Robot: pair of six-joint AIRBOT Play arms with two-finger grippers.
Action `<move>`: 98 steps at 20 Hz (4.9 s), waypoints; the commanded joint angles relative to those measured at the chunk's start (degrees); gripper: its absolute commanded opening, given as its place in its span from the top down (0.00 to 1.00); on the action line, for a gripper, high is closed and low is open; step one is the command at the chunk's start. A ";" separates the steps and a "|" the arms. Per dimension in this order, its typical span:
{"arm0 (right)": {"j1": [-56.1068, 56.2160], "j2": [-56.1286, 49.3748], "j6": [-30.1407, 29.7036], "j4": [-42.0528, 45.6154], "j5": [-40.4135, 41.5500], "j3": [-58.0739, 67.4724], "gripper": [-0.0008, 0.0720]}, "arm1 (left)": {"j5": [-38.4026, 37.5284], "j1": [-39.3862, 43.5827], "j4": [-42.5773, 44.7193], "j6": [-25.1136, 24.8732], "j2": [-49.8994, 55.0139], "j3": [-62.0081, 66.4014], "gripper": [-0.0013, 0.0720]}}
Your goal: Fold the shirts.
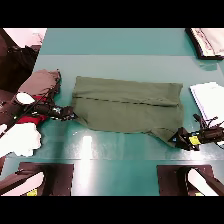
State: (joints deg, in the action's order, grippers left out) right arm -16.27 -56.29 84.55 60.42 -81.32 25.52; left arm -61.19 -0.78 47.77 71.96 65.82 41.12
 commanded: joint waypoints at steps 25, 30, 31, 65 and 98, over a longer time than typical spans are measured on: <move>10.64 -3.19 -4.07 9.73 -4.55 35.41 0.97 | 1.49 0.02 8.00 9.09 -10.03 3.52 0.95; 16.68 -18.86 -4.00 9.62 -0.46 43.25 0.97 | 9.25 0.02 7.39 9.16 -1.75 3.52 0.95; 17.46 -21.31 -4.00 9.62 -0.07 44.63 0.97 | 10.86 0.02 7.37 9.20 -0.68 3.52 0.95; 2.54 -38.56 -23.61 -8.11 1.05 38.03 0.30 | 8.15 13.11 2.78 10.69 0.72 19.34 0.95; 38.18 -30.71 -0.37 -15.67 -10.16 79.41 0.97 | 1.57 31.26 7.74 13.79 39.28 48.04 0.95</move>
State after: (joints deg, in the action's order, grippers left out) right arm 19.75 -84.25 83.90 44.73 -91.44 101.95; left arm -52.64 32.77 51.03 85.67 105.84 89.06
